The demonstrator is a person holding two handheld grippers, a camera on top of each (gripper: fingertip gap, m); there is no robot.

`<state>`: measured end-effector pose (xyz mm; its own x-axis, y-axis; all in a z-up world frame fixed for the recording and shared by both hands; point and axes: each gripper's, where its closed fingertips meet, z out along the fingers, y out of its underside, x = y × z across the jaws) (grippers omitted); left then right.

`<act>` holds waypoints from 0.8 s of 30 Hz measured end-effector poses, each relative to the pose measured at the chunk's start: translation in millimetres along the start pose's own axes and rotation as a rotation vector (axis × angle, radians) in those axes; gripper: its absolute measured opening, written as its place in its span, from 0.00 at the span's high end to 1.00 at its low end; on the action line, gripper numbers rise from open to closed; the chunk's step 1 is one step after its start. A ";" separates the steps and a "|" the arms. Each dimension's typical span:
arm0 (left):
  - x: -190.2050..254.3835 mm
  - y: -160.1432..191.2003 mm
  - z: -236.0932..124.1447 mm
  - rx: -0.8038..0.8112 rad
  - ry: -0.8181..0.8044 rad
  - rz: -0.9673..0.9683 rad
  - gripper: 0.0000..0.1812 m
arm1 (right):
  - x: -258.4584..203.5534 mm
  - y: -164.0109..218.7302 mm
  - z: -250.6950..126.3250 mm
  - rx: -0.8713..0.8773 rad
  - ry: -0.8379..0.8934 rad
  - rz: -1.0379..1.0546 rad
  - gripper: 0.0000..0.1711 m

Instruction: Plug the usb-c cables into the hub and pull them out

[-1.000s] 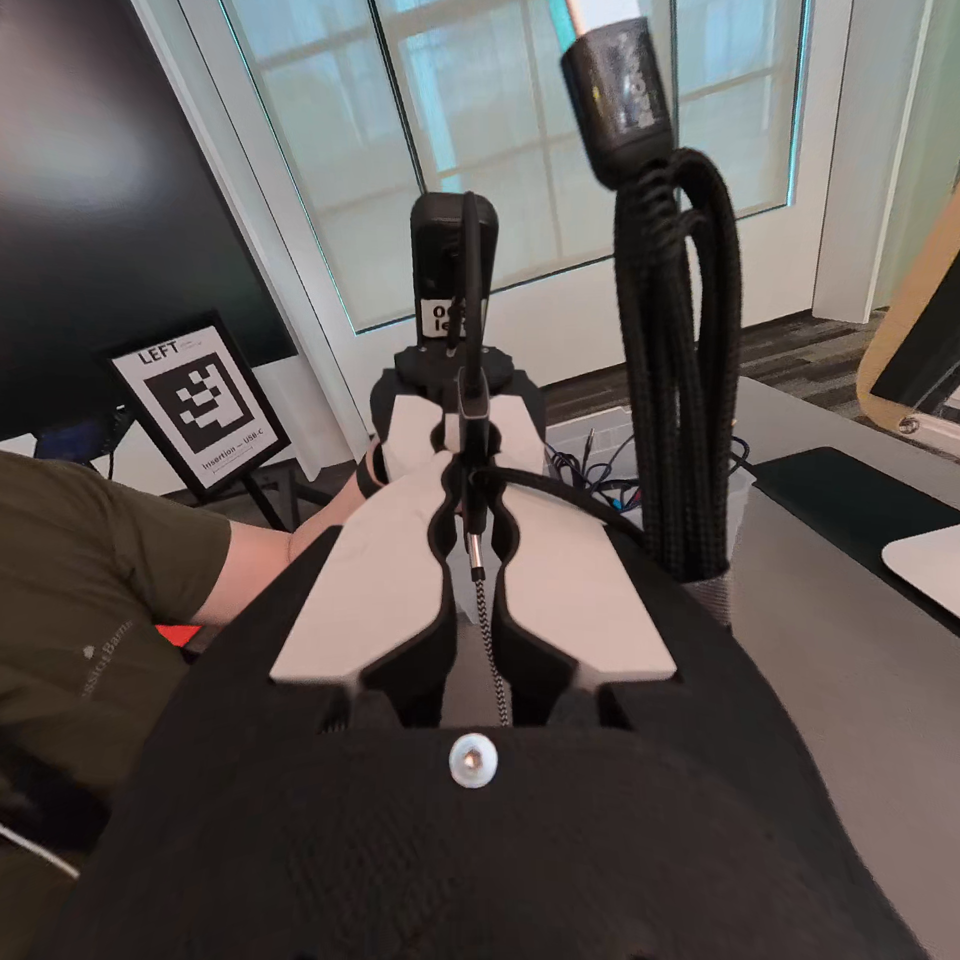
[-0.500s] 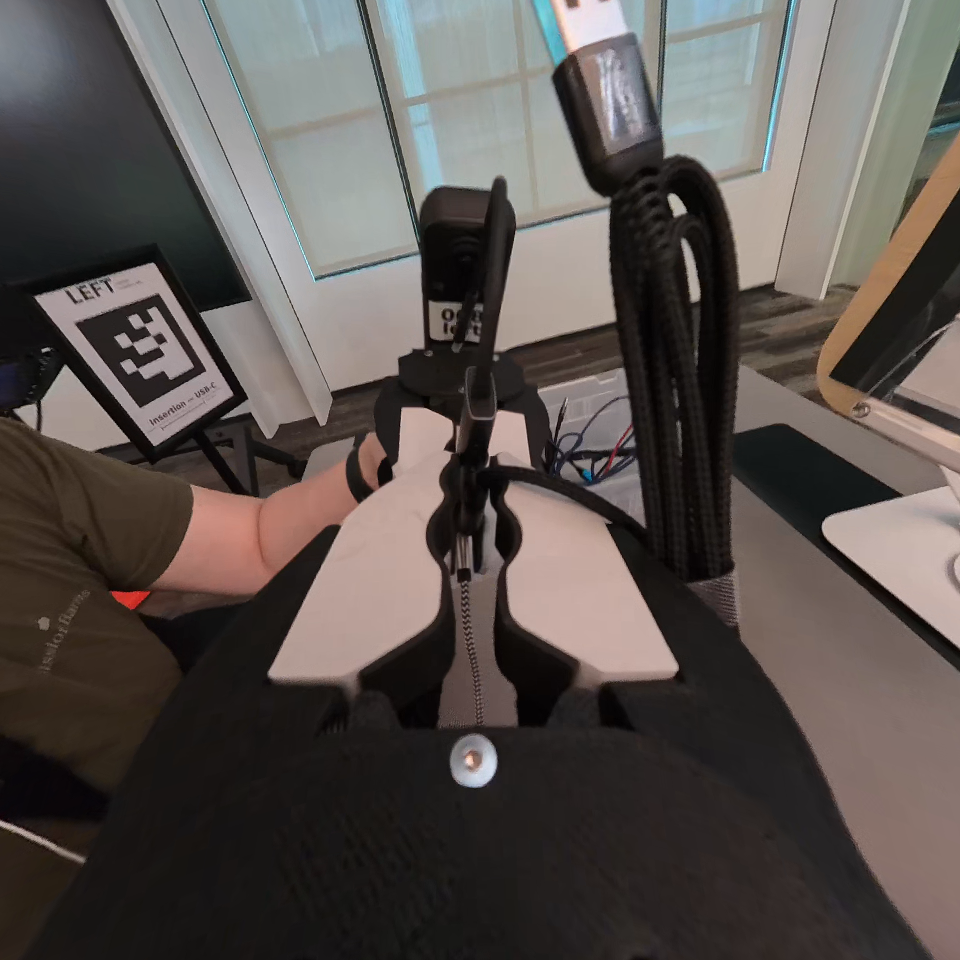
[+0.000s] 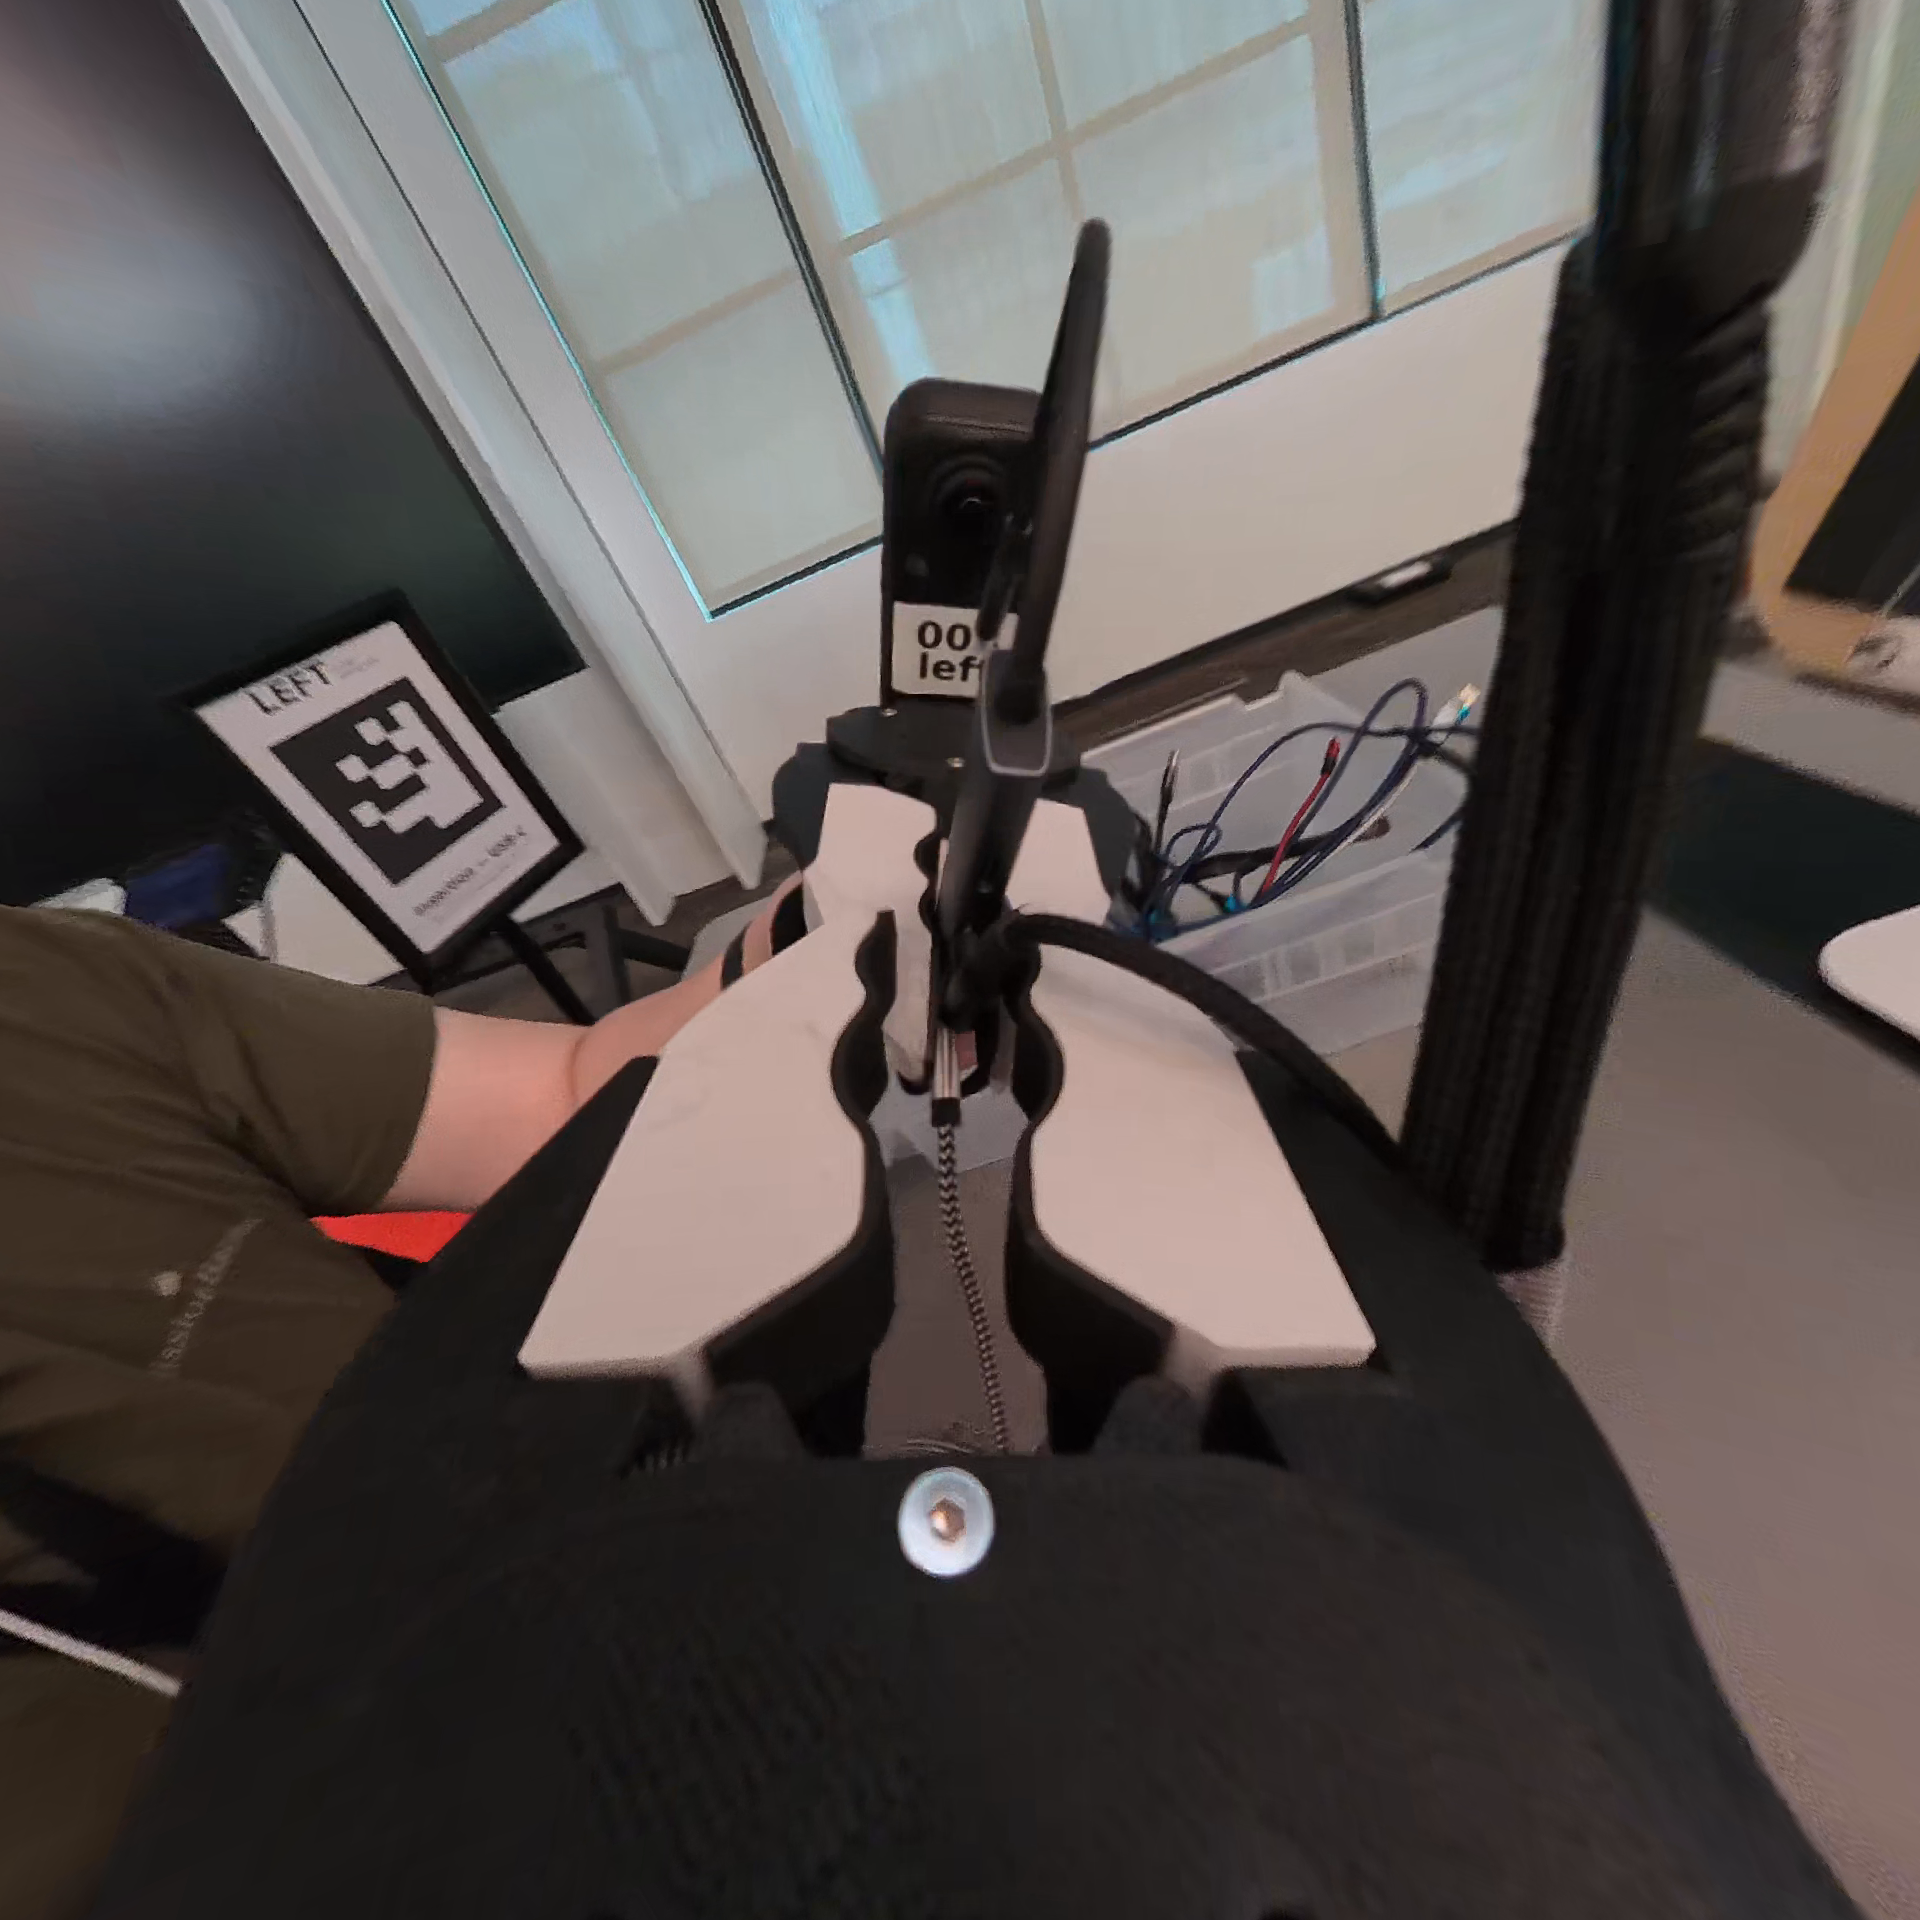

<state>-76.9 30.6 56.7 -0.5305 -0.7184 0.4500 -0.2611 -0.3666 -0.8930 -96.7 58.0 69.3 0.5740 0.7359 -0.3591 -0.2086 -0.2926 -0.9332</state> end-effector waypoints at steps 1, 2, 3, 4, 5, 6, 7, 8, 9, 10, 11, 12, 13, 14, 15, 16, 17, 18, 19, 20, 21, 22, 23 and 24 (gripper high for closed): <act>-2.8 2.1 0.3 -0.003 -0.007 -0.009 0.96 | 2.8 2.3 -1.1 -0.005 -0.017 0.033 0.89; -4.9 3.2 0.4 -0.004 -0.012 -0.015 0.96 | 4.9 3.4 -2.0 -0.004 -0.031 0.059 0.90; -6.0 3.3 0.3 0.001 -0.013 -0.021 0.96 | 6.3 3.8 -3.3 0.000 -0.043 0.081 0.90; -6.7 2.9 0.1 0.010 -0.011 -0.029 0.96 | 7.5 3.1 -4.9 0.006 -0.052 0.100 0.92; -6.8 1.7 -0.2 0.023 -0.007 -0.038 0.96 | 8.3 2.8 -6.5 0.011 -0.060 0.109 0.93; -6.3 1.2 -0.3 0.032 -0.001 -0.046 0.96 | 8.7 2.7 -8.0 0.014 -0.069 0.111 0.94; -6.4 1.2 -0.3 0.037 -0.002 -0.057 0.96 | 9.6 3.1 -9.5 0.015 -0.075 0.113 0.94; -7.1 0.9 0.1 0.045 -0.009 -0.072 0.96 | 10.9 3.3 -11.0 0.016 -0.078 0.122 0.94; -7.4 0.7 1.1 0.054 -0.017 -0.086 0.96 | 11.4 2.7 -12.3 0.022 -0.086 0.134 0.94; -6.5 1.0 3.0 0.058 -0.018 -0.089 0.96 | 9.8 1.5 -13.1 0.031 -0.102 0.147 0.95; -5.0 1.7 5.2 0.055 -0.019 -0.081 0.96 | 7.3 0.4 -13.3 0.038 -0.121 0.157 0.94; -4.3 1.3 6.8 0.059 -0.028 -0.068 0.96 | 5.8 0.7 -13.2 0.035 -0.130 0.164 0.94; -3.6 0.2 7.6 0.068 -0.038 -0.056 0.96 | 5.2 0.5 -13.7 0.033 -0.133 0.160 0.95; -2.8 -0.9 8.3 0.074 -0.044 -0.043 0.96 | 4.0 0.3 -14.6 0.027 -0.136 0.154 0.95; -1.8 -1.3 9.2 0.077 -0.048 -0.029 0.96 | 2.9 0.1 -15.8 0.020 -0.139 0.151 0.95; -0.9 -1.6 10.4 0.081 -0.050 -0.020 0.96 | 2.0 -0.4 -16.8 0.016 -0.141 0.146 0.95; -0.3 -2.4 11.1 0.086 -0.052 -0.016 0.96 | 1.6 -1.4 -17.3 0.019 -0.138 0.139 0.95; -0.2 -3.4 11.2 0.094 -0.055 -0.015 0.96 | 1.7 -2.5 -17.3 0.028 -0.133 0.133 0.95; 0.1 -4.2 10.9 0.098 -0.053 -0.019 0.96 | 1.4 -3.4 -17.0 0.036 -0.133 0.132 0.95; 0.4 -5.3 10.2 0.103 -0.051 -0.024 0.96 | 1.2 -4.3 -16.3 0.047 -0.137 0.139 0.95; 0.3 -5.8 9.8 0.107 -0.052 -0.025 0.96 | 1.4 -4.9 -15.9 0.054 -0.140 0.145 0.95; -0.2 -5.7 9.6 0.105 -0.056 -0.024 0.96 | 2.0 -4.6 -15.7 0.051 -0.136 0.144 0.95; -0.7 -4.7 9.7 0.095 -0.059 -0.023 0.96 | 2.2 -3.3 -15.9 0.038 -0.132 0.138 0.95; -0.7 -2.7 10.1 0.077 -0.058 -0.024 0.96 | 2.0 -1.2 -16.5 0.017 -0.129 0.126 0.95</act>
<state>-67.7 26.1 58.9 -0.4768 -0.7412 0.4725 -0.2094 -0.4263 -0.8800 -82.2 49.7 69.9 0.4368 0.7663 -0.4712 -0.2861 -0.3783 -0.8804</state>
